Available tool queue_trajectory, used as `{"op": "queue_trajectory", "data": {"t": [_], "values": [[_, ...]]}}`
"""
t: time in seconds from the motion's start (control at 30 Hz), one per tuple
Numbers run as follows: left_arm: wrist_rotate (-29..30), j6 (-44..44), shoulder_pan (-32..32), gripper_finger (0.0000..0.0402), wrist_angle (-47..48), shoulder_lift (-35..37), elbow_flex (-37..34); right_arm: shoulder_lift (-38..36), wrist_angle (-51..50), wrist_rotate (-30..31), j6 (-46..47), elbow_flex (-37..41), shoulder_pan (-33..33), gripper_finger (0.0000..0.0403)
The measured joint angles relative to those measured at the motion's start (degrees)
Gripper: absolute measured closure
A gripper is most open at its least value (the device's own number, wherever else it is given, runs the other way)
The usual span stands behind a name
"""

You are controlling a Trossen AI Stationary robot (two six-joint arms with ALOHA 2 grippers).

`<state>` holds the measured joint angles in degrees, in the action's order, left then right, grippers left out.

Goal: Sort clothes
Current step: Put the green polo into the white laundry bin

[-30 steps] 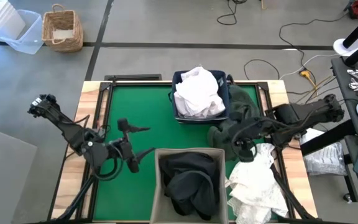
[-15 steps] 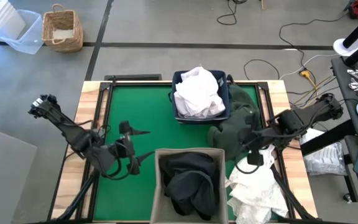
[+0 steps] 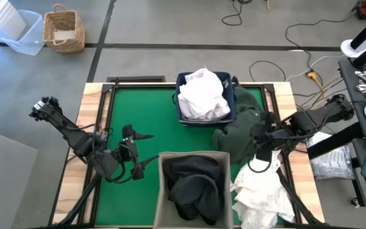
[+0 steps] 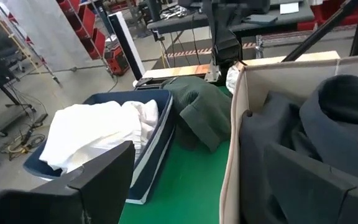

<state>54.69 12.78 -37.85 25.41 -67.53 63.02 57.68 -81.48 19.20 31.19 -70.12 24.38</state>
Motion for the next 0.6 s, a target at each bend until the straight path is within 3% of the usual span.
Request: {"op": "queue_trajectory", "data": {"t": [0.3,0.6], "values": [[0.28,-2.89,0.02,0.0074,-6.7,-0.09,0.0,-6.15,4.02,3.54,7.09,10.13,0.0,0.039],[0.34,-3.63,0.03,0.0074,-9.39,-0.11,0.0,-7.29,11.97,7.72,6.37,19.98,0.0,0.039]]}}
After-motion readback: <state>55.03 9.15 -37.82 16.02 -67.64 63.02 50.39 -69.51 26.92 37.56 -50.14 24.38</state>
